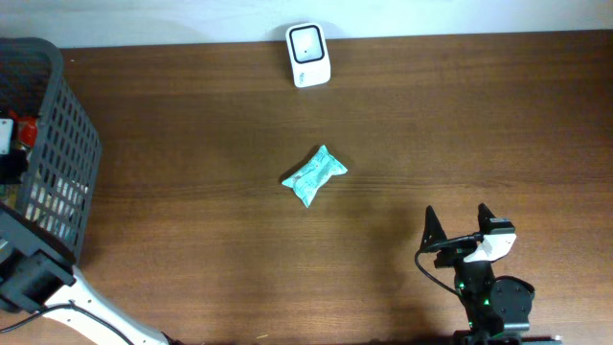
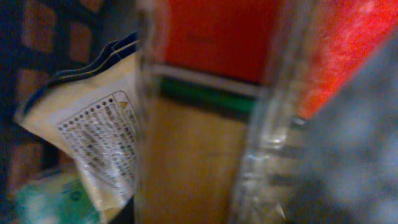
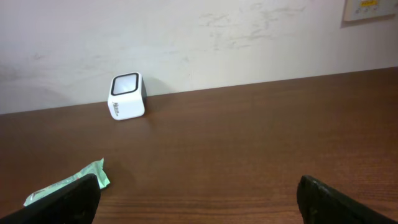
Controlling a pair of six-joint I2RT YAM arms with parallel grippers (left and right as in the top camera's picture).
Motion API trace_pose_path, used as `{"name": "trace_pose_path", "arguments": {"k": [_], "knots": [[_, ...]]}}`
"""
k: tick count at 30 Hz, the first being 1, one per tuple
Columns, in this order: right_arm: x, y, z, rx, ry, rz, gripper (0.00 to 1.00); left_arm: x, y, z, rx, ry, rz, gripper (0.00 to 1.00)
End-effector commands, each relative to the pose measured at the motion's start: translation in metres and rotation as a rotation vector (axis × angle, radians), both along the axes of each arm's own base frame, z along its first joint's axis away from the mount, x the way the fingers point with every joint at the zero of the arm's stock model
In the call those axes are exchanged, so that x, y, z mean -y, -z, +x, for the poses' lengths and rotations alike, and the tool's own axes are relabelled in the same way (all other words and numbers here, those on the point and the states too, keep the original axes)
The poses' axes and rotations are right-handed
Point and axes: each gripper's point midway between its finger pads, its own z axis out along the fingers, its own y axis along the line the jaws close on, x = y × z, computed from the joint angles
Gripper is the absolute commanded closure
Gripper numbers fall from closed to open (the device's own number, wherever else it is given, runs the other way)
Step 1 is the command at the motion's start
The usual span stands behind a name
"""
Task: Scan the item barcode
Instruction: 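Reach the left gripper into the basket and grasp the San Remo pasta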
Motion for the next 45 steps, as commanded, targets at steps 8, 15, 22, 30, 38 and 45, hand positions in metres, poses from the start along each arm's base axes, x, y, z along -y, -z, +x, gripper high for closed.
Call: {"name": "trace_pose_path", "arguments": {"k": [8, 15, 22, 30, 38, 45], "knots": [[0.002, 0.002, 0.0, -0.003, 0.006, 0.008, 0.01, 0.011, -0.003, -0.003, 0.022, -0.054, -0.08, 0.64], [0.002, 0.002, 0.0, -0.003, 0.006, 0.008, 0.01, 0.018, 0.003, -0.013, -0.02, -0.06, -0.118, 0.26], [0.002, 0.002, 0.0, -0.003, 0.006, 0.008, 0.01, 0.013, 0.005, -0.02, -0.051, -0.103, -0.096, 0.38], [0.002, 0.002, 0.0, -0.003, 0.006, 0.008, 0.01, 0.005, -0.031, -0.011, 0.038, -0.151, -0.061, 0.92], [0.002, 0.002, 0.0, -0.003, 0.006, 0.008, 0.01, 0.009, -0.03, -0.013, 0.027, -0.149, -0.076, 0.57], [0.002, 0.002, 0.0, -0.003, 0.006, 0.009, 0.01, 0.01, -0.042, -0.037, 0.002, -0.196, -0.116, 0.43]]}}
